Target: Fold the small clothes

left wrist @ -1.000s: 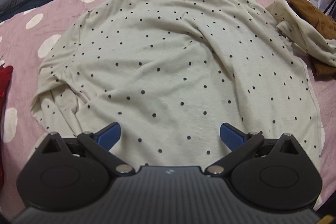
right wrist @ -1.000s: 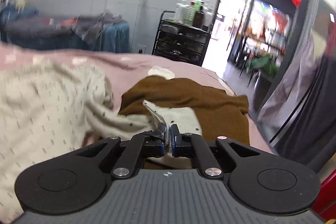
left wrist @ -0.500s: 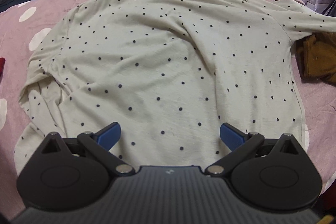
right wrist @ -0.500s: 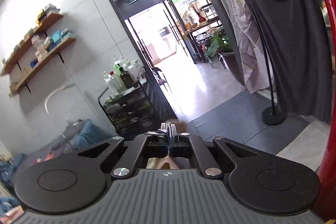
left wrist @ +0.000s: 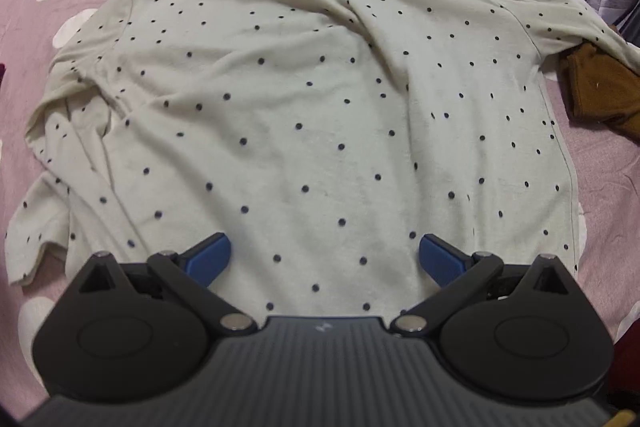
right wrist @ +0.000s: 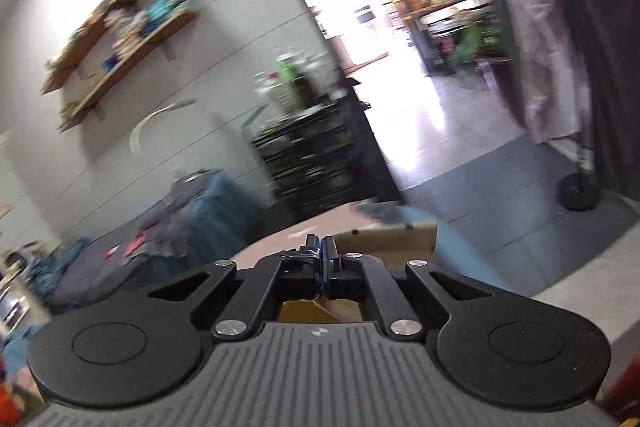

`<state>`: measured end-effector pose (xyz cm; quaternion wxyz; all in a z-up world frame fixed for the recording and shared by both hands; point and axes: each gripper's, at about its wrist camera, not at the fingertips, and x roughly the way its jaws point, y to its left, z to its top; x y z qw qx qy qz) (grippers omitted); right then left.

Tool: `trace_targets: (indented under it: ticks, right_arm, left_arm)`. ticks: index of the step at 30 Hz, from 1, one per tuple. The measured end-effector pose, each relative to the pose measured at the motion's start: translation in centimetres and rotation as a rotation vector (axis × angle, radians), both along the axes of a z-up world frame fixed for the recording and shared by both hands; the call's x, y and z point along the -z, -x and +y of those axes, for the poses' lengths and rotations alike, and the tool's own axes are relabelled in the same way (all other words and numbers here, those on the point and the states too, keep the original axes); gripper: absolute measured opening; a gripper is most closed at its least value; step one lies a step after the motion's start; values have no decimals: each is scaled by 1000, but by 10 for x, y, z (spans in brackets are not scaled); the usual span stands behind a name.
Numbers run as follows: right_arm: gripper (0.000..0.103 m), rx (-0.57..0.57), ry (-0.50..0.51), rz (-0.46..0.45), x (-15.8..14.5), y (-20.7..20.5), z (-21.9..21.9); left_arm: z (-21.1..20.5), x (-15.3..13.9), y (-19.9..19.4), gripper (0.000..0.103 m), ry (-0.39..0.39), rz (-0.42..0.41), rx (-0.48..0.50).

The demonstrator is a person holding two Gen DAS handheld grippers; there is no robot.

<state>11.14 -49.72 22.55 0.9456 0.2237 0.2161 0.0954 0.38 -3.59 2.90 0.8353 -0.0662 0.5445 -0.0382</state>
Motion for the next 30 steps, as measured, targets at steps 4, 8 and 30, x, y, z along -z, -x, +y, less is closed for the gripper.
trace_targets:
  ticks: [4,8,30]
  right_arm:
    - [1,-232,-71,-23,-15,-33,95]
    - [1,-440,-126,-17,-15,-55,200]
    - [86,-763,-84,265,107,-43,432]
  left_arm:
    - [10,-1,14,103,14,-21,-18]
    - [23,0,32,103,15,-33,-41]
    - [58,2,65,103,69,-39,-96]
